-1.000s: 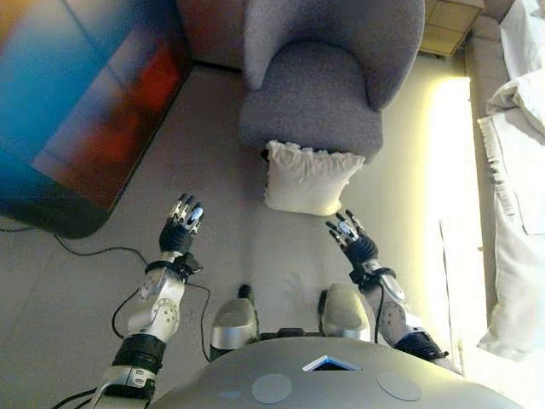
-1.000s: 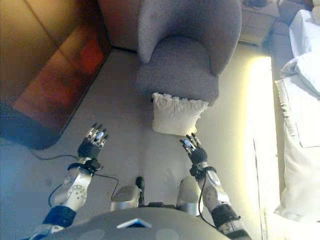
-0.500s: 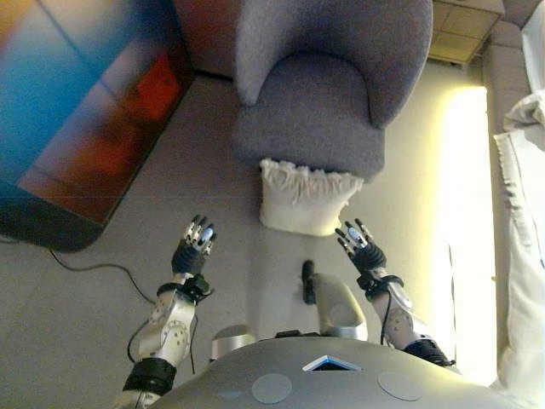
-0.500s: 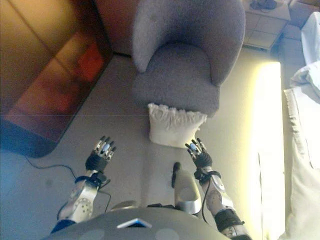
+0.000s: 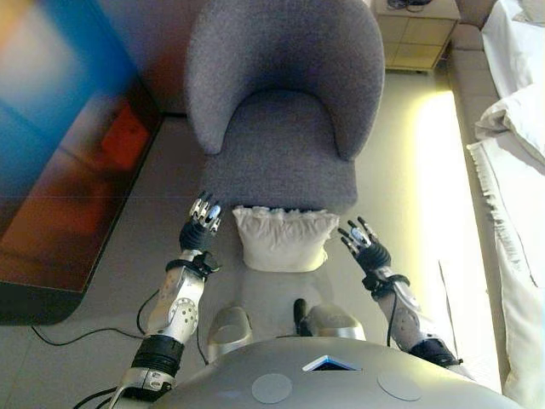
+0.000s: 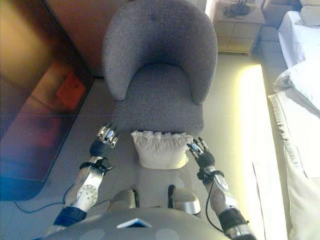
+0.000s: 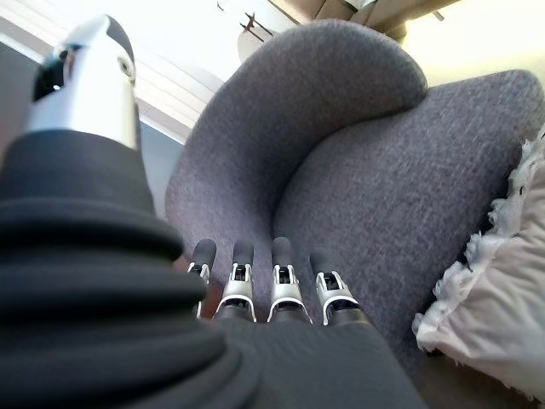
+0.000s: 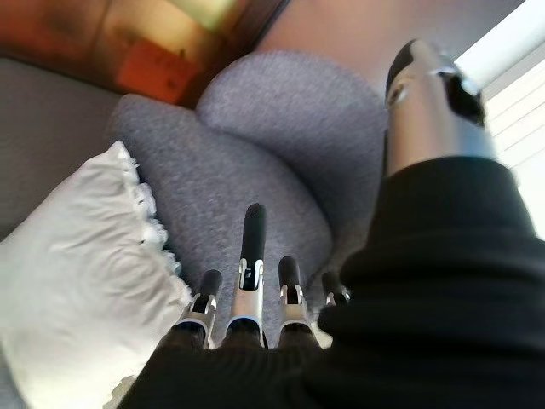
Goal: Pick up the cushion and take it to the sofa
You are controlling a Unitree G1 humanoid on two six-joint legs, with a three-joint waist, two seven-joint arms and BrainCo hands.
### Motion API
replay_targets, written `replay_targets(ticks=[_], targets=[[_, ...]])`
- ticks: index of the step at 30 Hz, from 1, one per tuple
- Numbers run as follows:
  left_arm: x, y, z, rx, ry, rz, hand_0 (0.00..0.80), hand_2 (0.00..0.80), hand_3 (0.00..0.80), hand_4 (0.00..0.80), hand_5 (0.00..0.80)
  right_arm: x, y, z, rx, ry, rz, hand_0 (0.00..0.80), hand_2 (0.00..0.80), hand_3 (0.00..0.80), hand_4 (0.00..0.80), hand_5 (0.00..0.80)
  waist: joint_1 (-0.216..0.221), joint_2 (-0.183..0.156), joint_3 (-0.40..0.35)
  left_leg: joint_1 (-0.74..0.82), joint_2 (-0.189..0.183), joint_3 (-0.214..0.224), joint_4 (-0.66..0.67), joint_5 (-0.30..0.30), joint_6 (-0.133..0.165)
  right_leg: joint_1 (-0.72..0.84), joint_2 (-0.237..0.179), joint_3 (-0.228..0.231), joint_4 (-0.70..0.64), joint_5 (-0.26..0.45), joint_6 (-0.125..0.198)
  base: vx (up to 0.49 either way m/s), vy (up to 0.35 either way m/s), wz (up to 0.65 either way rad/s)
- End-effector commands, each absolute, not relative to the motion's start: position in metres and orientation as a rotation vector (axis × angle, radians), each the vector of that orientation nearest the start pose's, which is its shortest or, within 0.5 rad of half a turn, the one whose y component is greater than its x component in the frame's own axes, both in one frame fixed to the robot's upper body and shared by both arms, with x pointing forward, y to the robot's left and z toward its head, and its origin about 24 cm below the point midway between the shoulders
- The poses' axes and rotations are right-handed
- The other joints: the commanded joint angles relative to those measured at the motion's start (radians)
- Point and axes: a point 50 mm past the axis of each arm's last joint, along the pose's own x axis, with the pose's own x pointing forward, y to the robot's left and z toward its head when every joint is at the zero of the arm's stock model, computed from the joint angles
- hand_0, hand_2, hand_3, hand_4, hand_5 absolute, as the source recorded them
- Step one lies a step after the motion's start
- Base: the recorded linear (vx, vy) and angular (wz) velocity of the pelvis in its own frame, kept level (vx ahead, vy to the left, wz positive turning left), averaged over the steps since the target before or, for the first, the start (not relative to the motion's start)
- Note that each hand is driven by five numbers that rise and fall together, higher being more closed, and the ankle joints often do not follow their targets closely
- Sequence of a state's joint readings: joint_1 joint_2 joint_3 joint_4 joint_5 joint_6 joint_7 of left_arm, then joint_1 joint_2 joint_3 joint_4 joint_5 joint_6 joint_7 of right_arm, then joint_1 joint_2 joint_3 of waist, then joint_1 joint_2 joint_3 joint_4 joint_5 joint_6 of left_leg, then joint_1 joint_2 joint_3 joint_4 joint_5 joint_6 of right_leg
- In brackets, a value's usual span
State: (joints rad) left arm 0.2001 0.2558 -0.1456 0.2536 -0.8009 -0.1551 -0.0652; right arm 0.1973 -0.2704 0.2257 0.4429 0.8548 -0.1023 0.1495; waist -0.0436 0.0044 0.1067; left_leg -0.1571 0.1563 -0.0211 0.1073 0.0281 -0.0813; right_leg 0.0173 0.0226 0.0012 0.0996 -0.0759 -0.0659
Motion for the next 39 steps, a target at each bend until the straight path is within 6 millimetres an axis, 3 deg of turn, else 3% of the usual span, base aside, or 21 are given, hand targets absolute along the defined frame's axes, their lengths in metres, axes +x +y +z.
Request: replay_targets(ticks=[1, 4, 7, 12, 15, 19, 22, 24, 27, 29, 31, 33, 36, 39], targets=[[0.186, 0.225, -0.017, -0.489, 0.168, 0.122, 0.000, 0.000, 0.000, 0.000, 0.000, 0.179, -0.180, -0.063, 0.611, 0.395, 0.039, 0.000, 0.000, 0.000, 0.000, 0.000, 0.026, -0.018, 0.024, 0.000, 0.007, 0.006, 0.050, 0.039, -0.024, 0.025, -0.168, 0.015, 0.090, -0.035, 0.177, 0.270, 0.105, -0.76], [0.181, 0.237, -0.018, -0.472, 0.151, 0.171, 0.000, 0.000, 0.000, 0.000, 0.000, 0.172, -0.175, -0.065, 0.607, 0.425, 0.088, 0.000, 0.000, 0.000, 0.000, 0.000, 0.022, -0.005, 0.010, 0.033, 0.015, 0.053, 0.045, 0.021, -0.026, 0.002, -0.201, -0.029, 0.117, -0.037, 0.188, 0.198, 0.059, -0.85], [0.180, 0.243, -0.018, -0.466, 0.149, 0.196, 0.000, 0.000, 0.000, 0.000, 0.000, 0.174, -0.170, -0.067, 0.614, 0.444, 0.089, 0.000, 0.000, 0.000, 0.000, 0.000, 0.031, -0.005, 0.004, 0.037, 0.013, 0.059, 0.051, 0.007, -0.029, 0.004, -0.210, -0.046, 0.100, -0.034, 0.188, 0.105, -0.044, -0.42], [0.177, 0.241, -0.016, -0.462, 0.136, 0.176, 0.000, 0.000, 0.000, 0.000, 0.000, 0.181, -0.168, -0.063, 0.601, 0.441, 0.089, 0.000, 0.000, 0.000, 0.000, 0.000, 0.041, -0.014, 0.010, 0.006, 0.031, 0.049, 0.125, -0.009, -0.040, 0.003, -0.183, -0.045, 0.079, -0.031, 0.154, 0.022, -0.071, 0.01], [0.177, 0.237, -0.016, -0.494, 0.141, 0.156, 0.000, 0.000, 0.000, 0.000, 0.000, 0.181, -0.171, -0.062, 0.585, 0.442, 0.088, 0.000, 0.000, 0.000, 0.000, 0.000, 0.047, -0.014, 0.024, -0.050, 0.036, 0.046, 0.241, 0.057, -0.048, 0.020, -0.156, -0.068, 0.081, -0.033, 0.127, 0.045, 0.016, 0.07], [0.190, 0.231, -0.011, -0.472, 0.124, 0.069, 0.000, 0.000, 0.000, 0.000, 0.000, 0.185, -0.173, -0.062, 0.590, 0.407, 0.058, 0.000, 0.000, 0.000, 0.000, 0.000, 0.061, 0.011, 0.017, -0.072, 0.010, 0.179, 0.121, 0.085, -0.027, 0.064, -0.144, -0.137, 0.101, -0.074, 0.140, 0.132, 0.116, 0.33], [0.196, 0.229, -0.007, -0.448, 0.111, 0.034, 0.000, 0.000, 0.000, 0.000, 0.000, 0.191, -0.169, -0.060, 0.589, 0.389, 0.057, 0.000, 0.000, 0.000, 0.000, 0.000, 0.080, 0.009, 0.006, -0.070, -0.026, 0.159, 0.086, 0.048, 0.007, 0.067, -0.175, -0.153, 0.176, -0.086, 0.162, 0.118, 0.122, 0.33], [0.198, 0.227, -0.006, -0.432, 0.117, 0.013, 0.000, 0.000, 0.000, 0.000, 0.000, 0.194, -0.161, -0.058, 0.620, 0.371, 0.059, 0.000, 0.000, 0.000, 0.000, 0.000, 0.087, 0.004, -0.005, -0.055, -0.068, 0.159, 0.087, 0.005, 0.057, 0.038, -0.226, -0.153, 0.372, 0.010, 0.197, 0.157, 0.166, -0.05], [0.200, 0.229, -0.009, -0.423, 0.139, 0.031, 0.000, 0.000, 0.000, 0.000, 0.000, 0.193, -0.151, -0.057, 0.645, 0.381, 0.063, 0.000, 0.000, 0.000, 0.000, 0.000, 0.073, 0.026, 0.005, 0.021, -0.085, 0.145, 0.079, -0.032, 0.087, -0.102, -0.274, -0.118, 0.621, 0.118, 0.189, 0.168, 0.137, -0.02], [0.202, 0.231, -0.008, -0.415, 0.141, 0.034, 0.000, 0.000, 0.000, 0.000, 0.000, 0.193, -0.148, -0.060, 0.652, 0.386, 0.071, 0.000, 0.000, 0.000, 0.000, 0.000, 0.073, 0.021, 0.010, 0.053, -0.087, 0.143, 0.071, -0.036, 0.078, -0.117, -0.316, -0.143, 0.553, 0.134, 0.185, 0.196, -0.092, -0.01], [0.201, 0.234, -0.007, -0.411, 0.132, 0.034, 0.000, 0.000, 0.000, 0.000, 0.000, 0.194, -0.145, -0.059, 0.661, 0.379, 0.078, 0.000, 0.000, 0.000, 0.000, 0.000, 0.068, 0.005, 0.019, 0.078, -0.079, 0.138, 0.064, -0.039, 0.050, -0.115, -0.359, -0.155, 0.364, 0.172, 0.197, 0.194, -0.298, -0.09], [0.202, 0.236, -0.004, -0.407, 0.118, 0.041, 0.000, 0.000, 0.000, 0.000, 0.000, 0.197, -0.146, -0.056, 0.658, 0.366, 0.093, 0.000, 0.000, 0.000, 0.000, 0.000, 0.048, -0.011, 0.032, 0.094, -0.055, 0.127, 0.066, -0.055, 0.017, -0.113, -0.378, -0.127, 0.149, 0.191, 0.216, 0.172, -0.389, -0.06], [0.202, 0.239, 0.000, -0.411, 0.089, 0.039, 0.000, 0.000, 0.000, 0.000, 0.000, 0.204, -0.148, -0.050, 0.647, 0.353, 0.129, 0.000, 0.000, 0.000, 0.000, 0.000, 0.033, -0.020, 0.037, 0.094, -0.007, 0.127, 0.068, -0.062, -0.021, -0.092, -0.382, -0.091, -0.001, 0.232, 0.259, 0.112, -0.355, -0.02], [0.196, 0.240, -0.004, -0.428, 0.108, 0.051, 0.000, 0.000, 0.000, 0.000, 0.000, 0.211, -0.148, -0.050, 0.619, 0.381, 0.152, 0.000, 0.000, 0.000, 0.000, 0.000, 0.041, -0.016, 0.021, 0.117, 0.064, 0.128, 0.055, -0.041, -0.049, -0.062, -0.341, -0.095, -0.001, 0.175, 0.277, 0.181, -0.262, 0.33]])
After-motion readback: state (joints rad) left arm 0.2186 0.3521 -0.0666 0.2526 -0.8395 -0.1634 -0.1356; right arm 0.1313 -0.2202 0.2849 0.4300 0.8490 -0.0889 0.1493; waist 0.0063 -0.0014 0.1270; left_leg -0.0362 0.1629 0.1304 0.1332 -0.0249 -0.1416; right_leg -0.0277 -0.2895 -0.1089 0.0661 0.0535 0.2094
